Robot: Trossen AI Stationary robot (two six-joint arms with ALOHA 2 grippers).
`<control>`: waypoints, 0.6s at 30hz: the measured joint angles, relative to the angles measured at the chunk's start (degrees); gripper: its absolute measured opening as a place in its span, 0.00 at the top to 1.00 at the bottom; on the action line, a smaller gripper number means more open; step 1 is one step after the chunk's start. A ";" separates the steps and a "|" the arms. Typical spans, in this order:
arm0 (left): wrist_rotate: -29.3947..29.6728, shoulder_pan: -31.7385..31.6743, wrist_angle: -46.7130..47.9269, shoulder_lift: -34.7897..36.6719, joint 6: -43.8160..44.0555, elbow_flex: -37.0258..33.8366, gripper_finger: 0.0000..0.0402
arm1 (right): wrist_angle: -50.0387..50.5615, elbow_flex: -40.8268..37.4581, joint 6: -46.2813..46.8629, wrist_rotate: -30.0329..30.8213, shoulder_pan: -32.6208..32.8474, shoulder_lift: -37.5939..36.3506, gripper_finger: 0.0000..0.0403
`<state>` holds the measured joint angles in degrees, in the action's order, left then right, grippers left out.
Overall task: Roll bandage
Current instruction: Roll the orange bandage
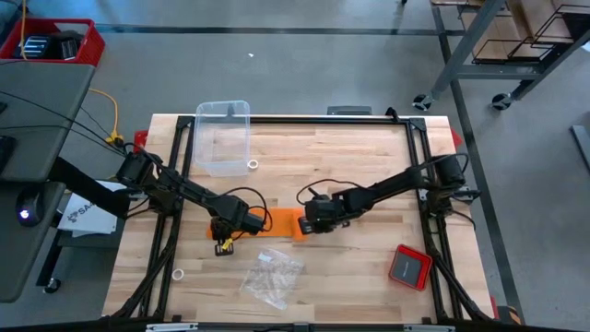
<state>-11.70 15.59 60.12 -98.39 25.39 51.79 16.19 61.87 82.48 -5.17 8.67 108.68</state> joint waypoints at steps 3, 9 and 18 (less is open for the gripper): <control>0.00 0.00 0.05 0.00 0.04 0.00 1.00 | -3.42 0.06 1.16 -2.26 0.87 1.60 1.00; -0.32 0.00 0.05 0.00 0.09 0.00 1.00 | -5.76 0.11 5.47 -0.72 3.16 2.38 1.00; -1.54 0.17 0.73 0.00 -0.39 0.07 1.00 | -8.70 0.84 7.01 5.66 2.83 2.45 1.00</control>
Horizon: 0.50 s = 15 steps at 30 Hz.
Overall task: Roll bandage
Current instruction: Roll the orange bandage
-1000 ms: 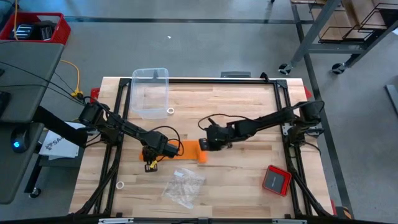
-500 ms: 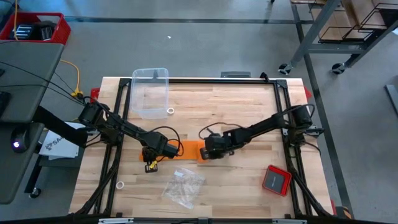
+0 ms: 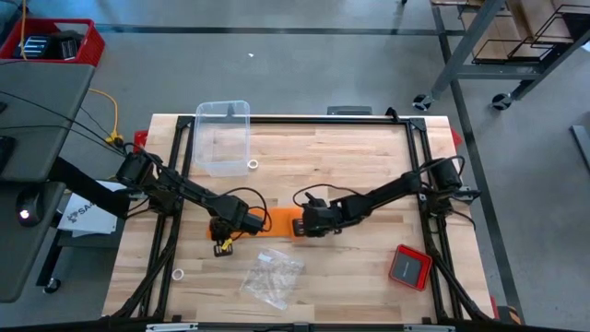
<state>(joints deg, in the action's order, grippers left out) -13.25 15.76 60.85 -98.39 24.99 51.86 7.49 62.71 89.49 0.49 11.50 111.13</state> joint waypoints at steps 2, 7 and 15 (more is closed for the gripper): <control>-0.26 0.11 1.04 0.00 -0.02 0.00 1.00 | -0.98 0.56 -1.02 0.54 -0.21 0.00 1.00; -1.59 1.01 3.44 0.00 -0.02 0.00 1.00 | -2.87 2.15 -2.54 1.07 -0.59 0.00 1.00; -4.82 4.38 3.82 0.00 2.22 0.00 1.00 | -10.96 2.98 -5.03 1.55 -3.14 2.06 1.00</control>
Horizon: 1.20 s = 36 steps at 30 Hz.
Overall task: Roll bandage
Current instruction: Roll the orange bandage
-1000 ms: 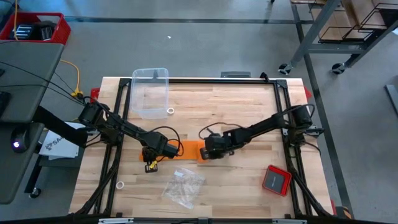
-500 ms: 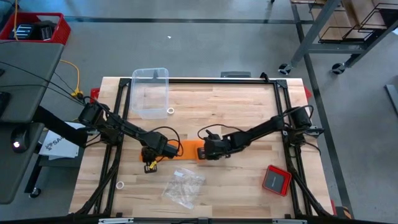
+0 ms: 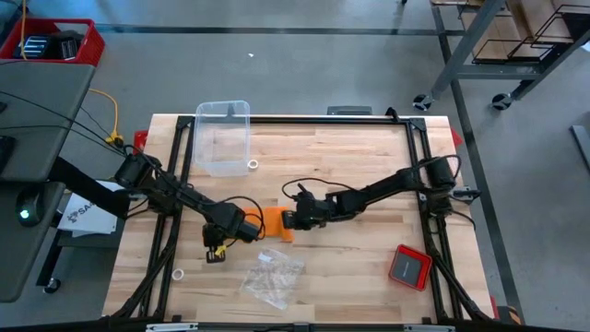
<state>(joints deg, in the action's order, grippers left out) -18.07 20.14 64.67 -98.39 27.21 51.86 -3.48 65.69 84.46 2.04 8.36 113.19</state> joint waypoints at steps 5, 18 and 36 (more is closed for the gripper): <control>-0.08 2.35 -0.15 0.00 3.01 0.00 1.00 | -6.90 3.88 0.38 -5.03 -1.32 6.42 1.00; -3.96 8.47 -2.19 1.94 13.14 0.00 1.00 | 7.68 13.89 -16.85 -9.41 -6.51 3.27 1.00; 9.85 7.04 -12.00 5.15 7.52 -0.02 1.00 | 16.29 5.78 -10.80 -10.82 0.44 2.30 1.00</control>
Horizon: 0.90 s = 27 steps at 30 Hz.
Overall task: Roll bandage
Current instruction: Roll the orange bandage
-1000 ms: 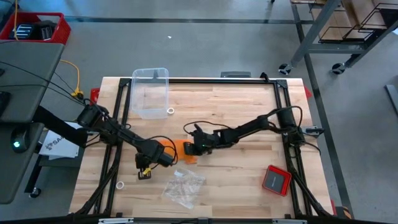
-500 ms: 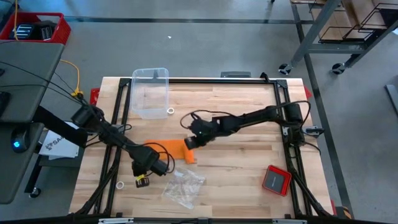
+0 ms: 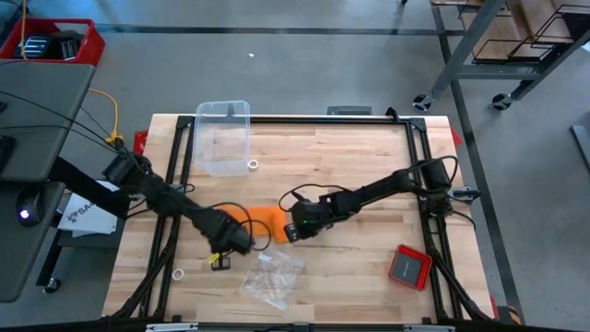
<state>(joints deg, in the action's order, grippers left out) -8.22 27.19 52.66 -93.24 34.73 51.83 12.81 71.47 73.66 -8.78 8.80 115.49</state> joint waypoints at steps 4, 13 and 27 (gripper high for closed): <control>3.08 -4.36 0.34 -0.60 -2.80 0.01 1.00 | -1.26 -0.01 1.84 2.37 -0.11 1.44 1.00; 8.23 -9.05 -6.39 -0.60 -10.90 -0.90 1.00 | -4.01 0.01 1.02 1.52 -0.65 2.59 1.00; 14.16 -9.59 -26.09 -0.67 -14.59 -4.31 1.00 | -9.40 0.01 -0.19 4.30 -1.80 2.65 1.00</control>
<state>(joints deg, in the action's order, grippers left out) 5.94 17.60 26.57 -93.91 20.14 47.52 3.41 71.48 73.47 -4.48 7.00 118.15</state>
